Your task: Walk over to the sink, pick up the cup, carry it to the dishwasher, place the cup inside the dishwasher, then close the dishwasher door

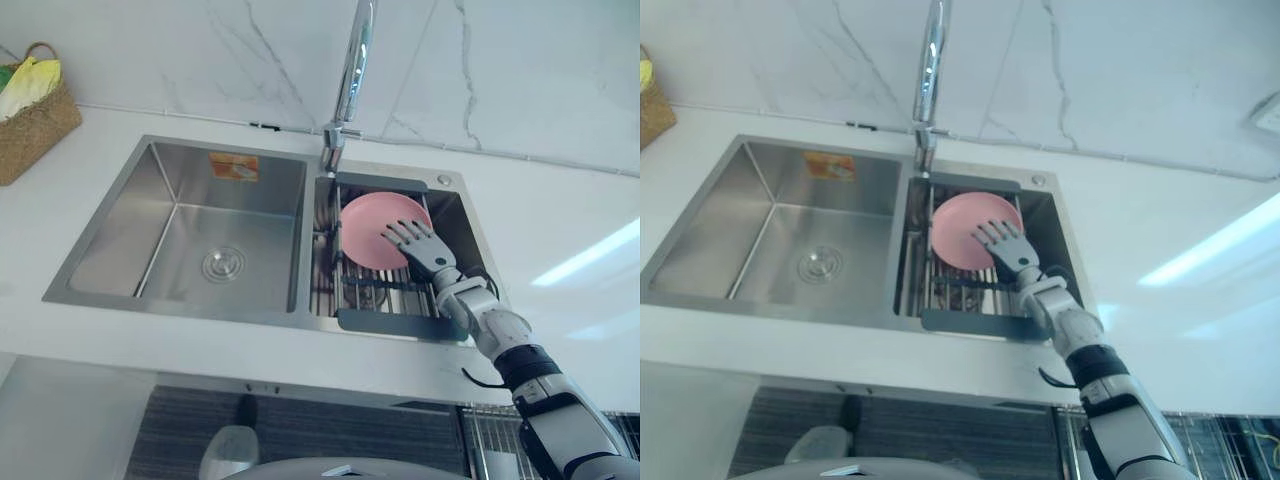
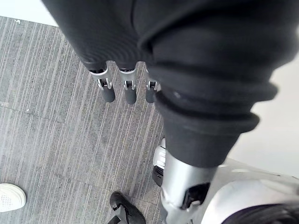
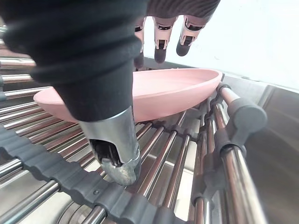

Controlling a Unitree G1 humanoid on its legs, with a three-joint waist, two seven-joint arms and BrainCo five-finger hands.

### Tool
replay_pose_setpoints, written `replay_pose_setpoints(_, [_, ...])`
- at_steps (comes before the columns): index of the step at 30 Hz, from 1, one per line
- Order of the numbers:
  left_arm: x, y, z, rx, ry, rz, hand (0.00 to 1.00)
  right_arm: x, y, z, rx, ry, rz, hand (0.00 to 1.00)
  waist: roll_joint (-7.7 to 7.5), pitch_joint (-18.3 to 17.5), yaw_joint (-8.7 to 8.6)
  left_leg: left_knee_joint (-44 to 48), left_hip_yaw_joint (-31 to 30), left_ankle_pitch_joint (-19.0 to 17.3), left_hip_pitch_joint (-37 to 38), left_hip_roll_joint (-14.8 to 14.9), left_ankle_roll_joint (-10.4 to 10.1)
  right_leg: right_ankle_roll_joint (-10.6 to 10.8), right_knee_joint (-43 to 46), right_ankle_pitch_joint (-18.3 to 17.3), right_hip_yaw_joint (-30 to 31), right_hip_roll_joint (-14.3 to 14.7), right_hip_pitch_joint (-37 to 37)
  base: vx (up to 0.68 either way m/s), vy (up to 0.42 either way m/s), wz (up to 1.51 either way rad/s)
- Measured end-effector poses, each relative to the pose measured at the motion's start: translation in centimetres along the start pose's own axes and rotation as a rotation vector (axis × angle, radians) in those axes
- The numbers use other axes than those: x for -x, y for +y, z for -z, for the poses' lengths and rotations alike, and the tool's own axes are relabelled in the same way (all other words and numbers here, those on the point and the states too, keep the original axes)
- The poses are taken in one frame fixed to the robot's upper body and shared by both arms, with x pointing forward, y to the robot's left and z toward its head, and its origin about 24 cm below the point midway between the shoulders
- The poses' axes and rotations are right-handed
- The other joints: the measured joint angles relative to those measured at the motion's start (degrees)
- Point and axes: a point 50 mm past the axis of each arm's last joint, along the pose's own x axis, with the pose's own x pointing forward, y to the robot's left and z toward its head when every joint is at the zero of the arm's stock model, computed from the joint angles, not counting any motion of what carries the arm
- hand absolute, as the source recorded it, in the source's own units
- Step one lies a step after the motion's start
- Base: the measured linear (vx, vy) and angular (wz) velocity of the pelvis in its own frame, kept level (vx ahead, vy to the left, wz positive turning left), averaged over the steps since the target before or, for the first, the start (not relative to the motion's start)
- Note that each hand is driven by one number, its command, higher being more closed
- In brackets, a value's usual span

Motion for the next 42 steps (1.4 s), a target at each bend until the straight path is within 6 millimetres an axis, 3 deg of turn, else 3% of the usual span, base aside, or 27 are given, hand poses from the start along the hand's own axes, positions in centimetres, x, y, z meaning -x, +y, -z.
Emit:
replay_pose_setpoints(4, [0.0,-0.03,-0.04,-0.001,-0.002,0.001,0.0,0.19,0.74,0.05,0.004,0.011,-0.028,0.0,0.14,0.0,0.16,0.0,-0.1,0.0,-0.1,0.0,0.0,-0.1,0.0,-0.1,0.0,0.0,0.0,0.0,0.0,0.0])
replay_pose_setpoints(5, [-0.01,-0.05,-0.03,-0.001,-0.001,0.001,0.0,0.18,0.72,0.12,0.007,0.018,-0.027,1.0,0.19,0.0,0.17,0.0,-0.1,-0.1,-0.1,-0.1,-0.1,-0.1,0.0,-0.1,0.0,0.0,0.0,0.0,0.0,0.0])
replay_pose_setpoints(18, [-0.01,-0.12,-0.07,-0.015,-0.004,0.003,0.0,0.19,0.5,0.19,0.01,0.024,0.019,1.0,0.41,0.2,0.14,0.0,-1.3,-0.2,-0.4,-0.4,-0.2,-0.1,0.0,-0.4,-1.4,0.0,0.7,0.01,-0.009,0.05])
replay_pose_setpoints(27, [-0.01,-0.25,-0.34,-0.039,-0.017,0.004,0.0,0.11,0.45,-0.21,-0.004,0.011,0.048,1.0,0.8,0.4,1.0,0.0,-1.4,0.0,-0.2,-0.5,0.0,-0.2,0.0,-0.4,-1.5,0.0,1.0,0.01,-0.004,0.01])
replay_pose_setpoints(42, [0.0,-0.36,-0.5,-0.051,-0.033,0.014,0.0,0.28,-0.14,-0.05,-0.006,-0.037,0.105,1.0,1.06,0.6,0.53,0.0,-1.4,-0.1,-0.4,-0.5,-0.1,0.3,-0.2,-0.1,-1.5,-0.1,0.9,0.0,-0.001,0.0])
